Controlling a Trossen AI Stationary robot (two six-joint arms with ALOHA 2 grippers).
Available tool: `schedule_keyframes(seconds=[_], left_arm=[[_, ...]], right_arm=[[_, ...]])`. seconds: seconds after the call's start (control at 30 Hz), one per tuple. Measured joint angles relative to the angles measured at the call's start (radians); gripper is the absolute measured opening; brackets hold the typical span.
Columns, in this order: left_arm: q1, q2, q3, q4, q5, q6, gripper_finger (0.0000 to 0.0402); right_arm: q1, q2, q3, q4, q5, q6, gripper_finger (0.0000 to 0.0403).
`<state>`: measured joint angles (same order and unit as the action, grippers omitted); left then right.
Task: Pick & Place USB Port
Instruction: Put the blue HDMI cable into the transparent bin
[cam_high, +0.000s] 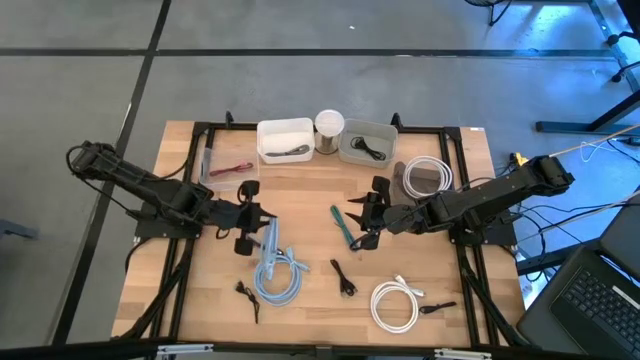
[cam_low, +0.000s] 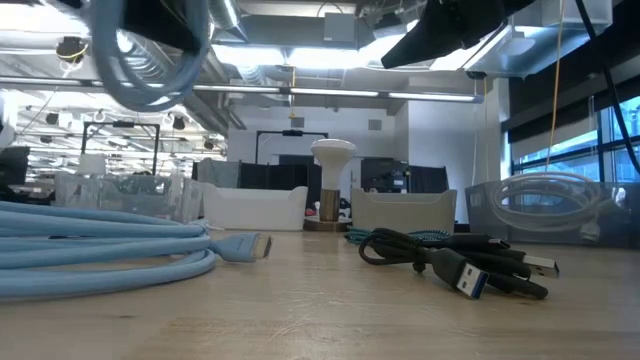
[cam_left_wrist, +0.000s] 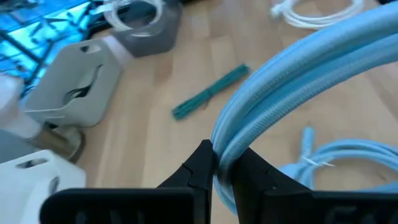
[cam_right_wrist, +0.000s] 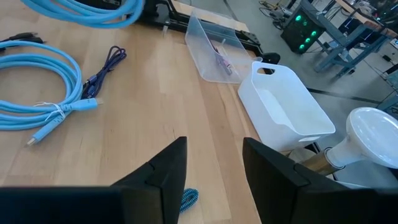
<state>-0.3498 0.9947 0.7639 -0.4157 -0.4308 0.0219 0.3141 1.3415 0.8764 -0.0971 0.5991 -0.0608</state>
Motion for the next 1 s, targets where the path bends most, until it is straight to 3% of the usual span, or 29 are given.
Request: schedule_keyframes(seconds=[0.37,0.57,0.8,0.9,1.0], left_arm=[[-0.01,0.0,0.0,-0.038,-0.011,0.017,0.0027],[-0.01,0.0,0.0,-0.113,-0.022,-0.122,0.0027],[-0.01,0.0,0.0,-0.27,-0.125,-0.341,0.0027],[-0.008,0.0,0.0,-0.3,-0.202,-0.331,0.0027],[0.011,-0.003,0.003,-0.293,-0.278,-0.279,0.0027]], right_arm=[[0.0,0.0,0.0,0.0,0.0,0.0,0.0159],[0.0,0.0,0.0,0.0,0.0,0.0,0.0159],[-0.002,0.0,0.0,0.0,0.043,0.018,0.0159],[-0.012,0.0,0.0,0.0,0.125,0.025,0.0159],[-0.018,0.0,0.0,0.0,0.127,0.027,0.0159]])
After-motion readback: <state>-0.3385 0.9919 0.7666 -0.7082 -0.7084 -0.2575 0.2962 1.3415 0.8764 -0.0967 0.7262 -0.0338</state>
